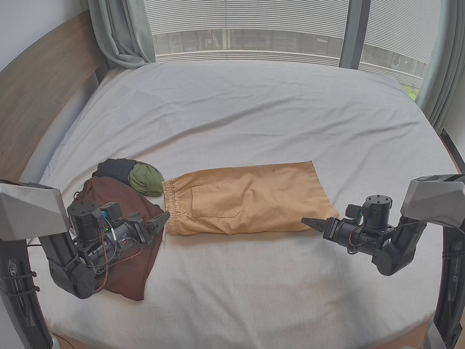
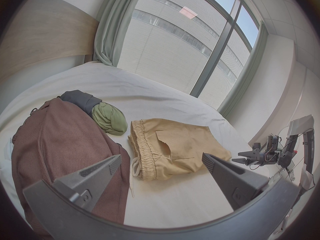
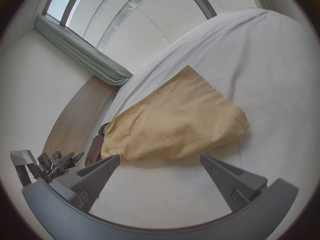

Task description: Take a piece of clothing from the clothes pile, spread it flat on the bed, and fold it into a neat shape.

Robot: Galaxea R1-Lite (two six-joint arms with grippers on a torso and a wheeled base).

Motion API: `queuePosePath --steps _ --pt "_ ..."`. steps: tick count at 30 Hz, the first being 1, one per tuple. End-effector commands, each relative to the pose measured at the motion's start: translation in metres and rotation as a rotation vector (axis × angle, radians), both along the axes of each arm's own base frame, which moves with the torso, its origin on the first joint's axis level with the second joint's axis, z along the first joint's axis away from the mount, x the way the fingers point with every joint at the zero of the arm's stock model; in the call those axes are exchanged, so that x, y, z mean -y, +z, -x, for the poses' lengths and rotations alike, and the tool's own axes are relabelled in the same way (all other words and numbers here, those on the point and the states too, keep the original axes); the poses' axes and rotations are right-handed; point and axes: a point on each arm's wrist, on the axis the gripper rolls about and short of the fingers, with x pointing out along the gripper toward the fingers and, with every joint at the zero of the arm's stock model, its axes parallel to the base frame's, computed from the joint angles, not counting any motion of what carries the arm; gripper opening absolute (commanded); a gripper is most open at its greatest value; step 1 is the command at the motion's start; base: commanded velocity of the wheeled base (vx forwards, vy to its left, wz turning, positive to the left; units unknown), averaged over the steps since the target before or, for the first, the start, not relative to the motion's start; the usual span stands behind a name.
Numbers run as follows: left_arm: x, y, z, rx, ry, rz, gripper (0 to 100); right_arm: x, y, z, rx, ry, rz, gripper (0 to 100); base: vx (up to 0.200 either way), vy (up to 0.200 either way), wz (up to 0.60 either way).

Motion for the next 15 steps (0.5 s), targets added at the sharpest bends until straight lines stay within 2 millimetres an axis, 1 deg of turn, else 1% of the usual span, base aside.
queuePosePath --steps 1,4,15 --pt "-0.001 -0.003 -0.001 -0.008 0.005 0.000 100 0.000 -0.016 -0.005 -0.035 -0.008 0.002 100 0.000 0.000 0.00" --pt "-0.001 -0.003 -0.001 -0.010 0.005 -0.001 100 0.000 -0.022 -0.008 -0.044 -0.009 0.004 100 0.000 0.000 0.00" --pt "-0.001 -0.002 -0.001 -0.007 0.005 0.000 100 -0.002 -0.034 -0.019 -0.058 -0.039 -0.012 100 0.000 0.000 0.00"
